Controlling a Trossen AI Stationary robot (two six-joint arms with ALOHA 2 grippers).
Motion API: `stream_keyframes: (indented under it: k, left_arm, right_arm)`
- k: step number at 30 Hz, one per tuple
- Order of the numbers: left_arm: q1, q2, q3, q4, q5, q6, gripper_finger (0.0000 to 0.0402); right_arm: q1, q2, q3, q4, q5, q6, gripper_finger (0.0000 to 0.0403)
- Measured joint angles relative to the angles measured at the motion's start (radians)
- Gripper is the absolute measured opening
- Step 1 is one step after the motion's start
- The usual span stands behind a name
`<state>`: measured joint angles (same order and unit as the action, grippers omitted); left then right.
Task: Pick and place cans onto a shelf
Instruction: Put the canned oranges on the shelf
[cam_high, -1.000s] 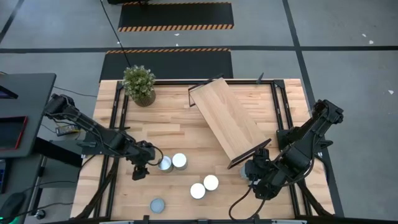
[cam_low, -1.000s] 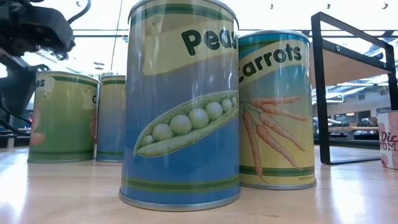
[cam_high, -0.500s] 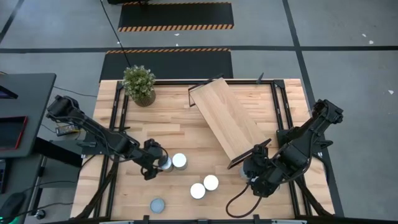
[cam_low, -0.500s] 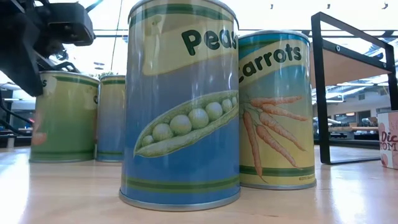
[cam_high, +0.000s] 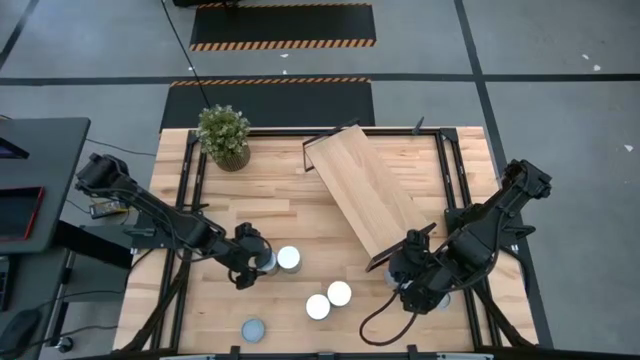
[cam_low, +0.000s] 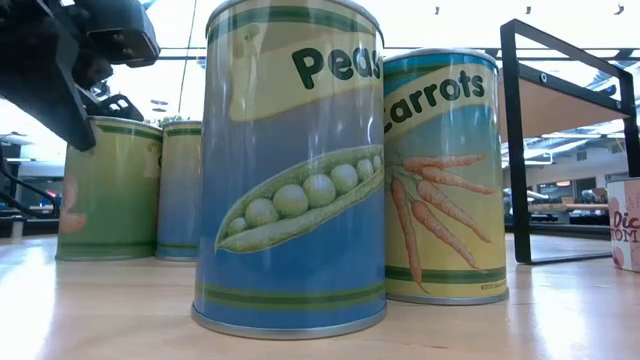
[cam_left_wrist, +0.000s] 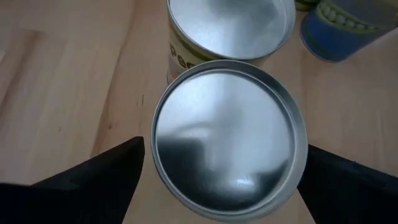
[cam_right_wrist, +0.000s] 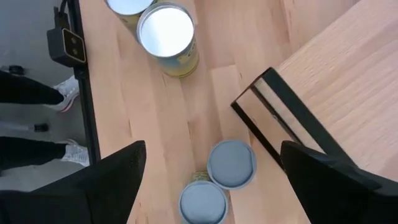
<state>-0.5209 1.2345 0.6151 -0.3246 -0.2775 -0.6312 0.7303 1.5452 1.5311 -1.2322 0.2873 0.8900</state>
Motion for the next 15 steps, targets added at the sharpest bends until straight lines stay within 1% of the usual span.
stream_keyframes:
  k: [7, 10, 15]
  left_arm:
    - [0.002, 0.022, 0.000, 0.000, -0.015, -0.012, 0.0382]
    - [0.006, 0.022, 0.000, 0.009, -0.037, -0.011, 0.0361]
    - [0.028, 0.022, 0.000, 0.020, -0.037, -0.010, 0.0319]
  right_arm:
    - [-0.013, 0.000, 0.000, 0.005, 0.000, -0.001, 0.0379]
    - [-0.014, 0.000, 0.000, 0.009, 0.001, -0.001, 0.0379]
    - [-0.014, 0.000, 0.000, 0.012, 0.001, -0.001, 0.0379]
